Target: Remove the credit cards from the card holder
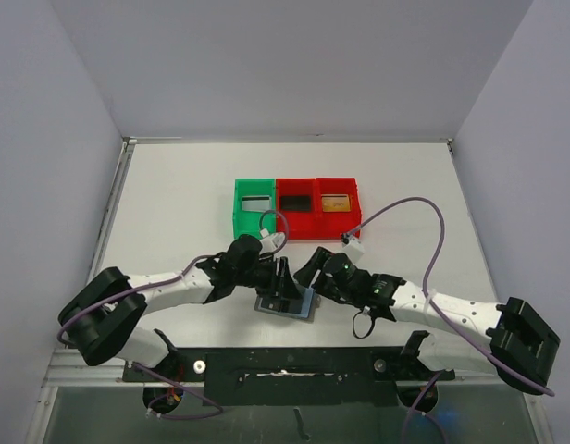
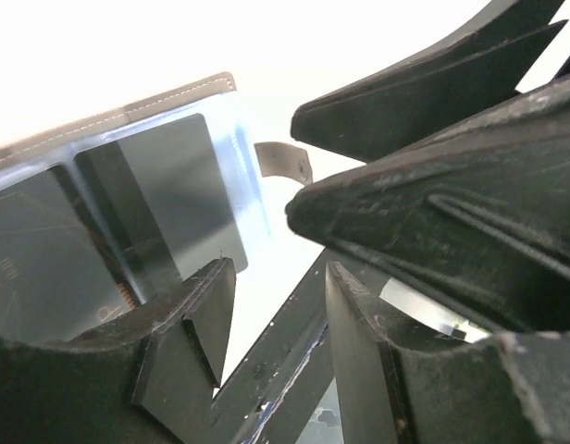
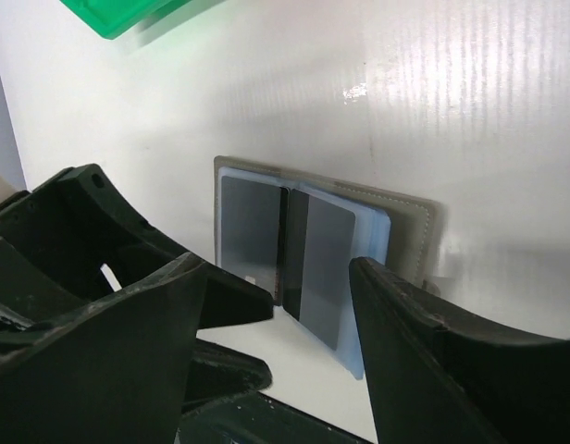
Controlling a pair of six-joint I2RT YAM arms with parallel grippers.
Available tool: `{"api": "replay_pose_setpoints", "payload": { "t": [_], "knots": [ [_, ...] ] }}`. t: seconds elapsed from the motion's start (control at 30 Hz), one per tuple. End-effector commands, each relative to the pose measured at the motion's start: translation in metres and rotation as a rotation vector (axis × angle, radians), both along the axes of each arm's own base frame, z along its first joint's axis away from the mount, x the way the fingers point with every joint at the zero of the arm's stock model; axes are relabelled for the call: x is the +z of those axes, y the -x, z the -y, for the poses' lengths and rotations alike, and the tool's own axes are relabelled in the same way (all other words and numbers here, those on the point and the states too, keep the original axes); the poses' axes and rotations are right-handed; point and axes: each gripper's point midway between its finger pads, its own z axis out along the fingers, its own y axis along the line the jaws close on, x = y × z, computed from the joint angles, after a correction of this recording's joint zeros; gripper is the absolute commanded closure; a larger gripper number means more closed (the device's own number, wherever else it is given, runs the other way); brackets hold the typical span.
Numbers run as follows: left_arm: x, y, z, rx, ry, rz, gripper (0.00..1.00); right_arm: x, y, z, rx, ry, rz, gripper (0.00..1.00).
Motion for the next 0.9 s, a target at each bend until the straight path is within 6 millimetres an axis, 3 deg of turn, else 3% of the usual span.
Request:
{"api": "replay_pose_setpoints", "payload": {
  "t": [0.0,0.17,0.3,0.53,0.87],
  "knots": [
    [0.021,-0.019,-0.004,0.060,-0.009,0.125,0.57,0.008,-0.004,0.011,-0.049,-0.027,0.030,0.39],
    [0.010,-0.028,-0.037,0.196,-0.099,0.128,0.59,0.012,-0.003,-0.008,0.039,-0.048,0.032,0.56],
    [0.010,-0.030,-0.044,0.231,-0.067,0.102,0.60,0.002,0.001,-0.026,0.107,-0.038,-0.002,0.71],
    [0.008,-0.033,-0.034,0.191,-0.052,0.080,0.60,-0.042,0.013,-0.018,0.082,0.102,-0.139,0.72],
    [-0.010,-0.030,-0.022,0.123,-0.073,0.029,0.58,-0.081,0.032,0.005,0.046,0.187,-0.228,0.73]
  ]
}}
